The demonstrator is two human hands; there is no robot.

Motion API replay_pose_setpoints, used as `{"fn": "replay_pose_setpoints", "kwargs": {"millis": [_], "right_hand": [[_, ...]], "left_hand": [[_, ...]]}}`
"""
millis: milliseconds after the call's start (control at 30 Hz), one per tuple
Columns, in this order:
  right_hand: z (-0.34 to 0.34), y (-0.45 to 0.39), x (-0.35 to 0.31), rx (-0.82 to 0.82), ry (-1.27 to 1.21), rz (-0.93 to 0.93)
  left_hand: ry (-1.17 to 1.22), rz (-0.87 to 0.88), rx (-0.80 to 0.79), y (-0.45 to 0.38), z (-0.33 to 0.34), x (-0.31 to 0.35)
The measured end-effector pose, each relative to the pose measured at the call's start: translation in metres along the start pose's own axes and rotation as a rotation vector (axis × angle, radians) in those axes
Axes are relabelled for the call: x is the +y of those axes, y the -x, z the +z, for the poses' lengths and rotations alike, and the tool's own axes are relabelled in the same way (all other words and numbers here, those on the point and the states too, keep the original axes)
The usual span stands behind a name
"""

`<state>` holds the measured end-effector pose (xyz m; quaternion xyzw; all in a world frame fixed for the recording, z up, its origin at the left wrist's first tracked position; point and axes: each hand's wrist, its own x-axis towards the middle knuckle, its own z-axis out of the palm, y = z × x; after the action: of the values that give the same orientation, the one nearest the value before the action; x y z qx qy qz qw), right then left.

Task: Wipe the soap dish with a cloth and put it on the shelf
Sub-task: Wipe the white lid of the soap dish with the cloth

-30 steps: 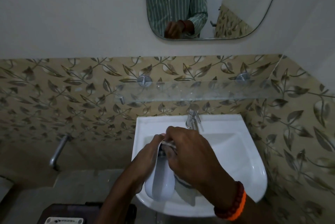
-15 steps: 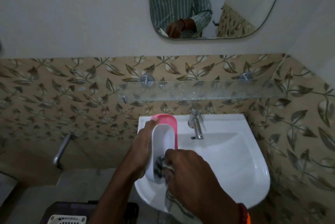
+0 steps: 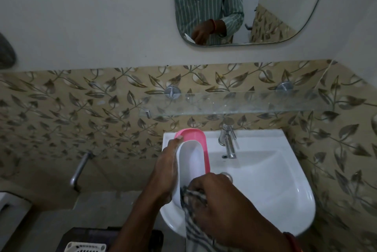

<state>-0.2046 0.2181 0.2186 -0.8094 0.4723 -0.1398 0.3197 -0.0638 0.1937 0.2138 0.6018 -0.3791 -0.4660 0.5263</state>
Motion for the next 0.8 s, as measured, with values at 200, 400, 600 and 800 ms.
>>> {"fn": "replay_pose_setpoints", "kwargs": {"millis": [200,400,600,800], "right_hand": [[-0.009,-0.002,-0.016,0.071,-0.513,0.013],[0.008,0.018,0.002,0.275,0.074,-0.085],[-0.003,0.022,0.006,0.236,-0.095,-0.079],[-0.024,0.013,0.015,0.101,-0.016,-0.122]], "left_hand": [[0.047,0.071,0.03,-0.006,-0.009,-0.004],[0.128,-0.077,0.078,-0.011,-0.012,-0.004],[0.504,-0.377,0.08,-0.009,-0.012,-0.006],[0.608,-0.517,0.039,0.007,0.001,-0.007]]}}
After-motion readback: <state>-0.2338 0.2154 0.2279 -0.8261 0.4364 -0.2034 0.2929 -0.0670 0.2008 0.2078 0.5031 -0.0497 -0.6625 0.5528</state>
